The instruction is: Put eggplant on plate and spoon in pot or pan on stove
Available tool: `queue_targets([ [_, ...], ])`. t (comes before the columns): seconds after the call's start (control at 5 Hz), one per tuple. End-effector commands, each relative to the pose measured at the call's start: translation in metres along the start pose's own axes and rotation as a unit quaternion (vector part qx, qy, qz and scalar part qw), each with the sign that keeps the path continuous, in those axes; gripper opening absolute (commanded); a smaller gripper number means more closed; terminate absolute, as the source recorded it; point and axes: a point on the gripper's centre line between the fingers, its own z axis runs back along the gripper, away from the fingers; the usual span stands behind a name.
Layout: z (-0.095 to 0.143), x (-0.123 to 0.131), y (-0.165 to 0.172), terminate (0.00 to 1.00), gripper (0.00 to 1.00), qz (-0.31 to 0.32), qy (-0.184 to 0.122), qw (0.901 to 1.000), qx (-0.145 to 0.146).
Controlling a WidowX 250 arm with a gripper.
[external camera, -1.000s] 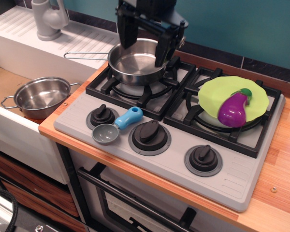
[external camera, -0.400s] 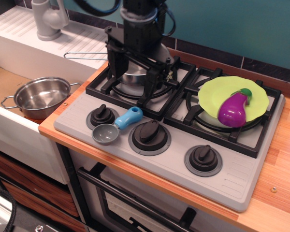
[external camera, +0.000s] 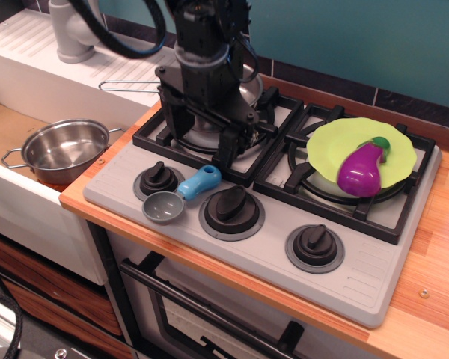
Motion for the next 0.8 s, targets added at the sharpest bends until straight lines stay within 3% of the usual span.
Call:
queue_targets([
  [0.0, -0.009, 0.006, 0.001, 0.0, 1.0, 0.003, -0.024, 0.9997, -0.002],
  [0.6, -0.024, -0.004, 0.002, 0.0, 1.0, 0.006, -0.033, 0.9994, 0.002],
])
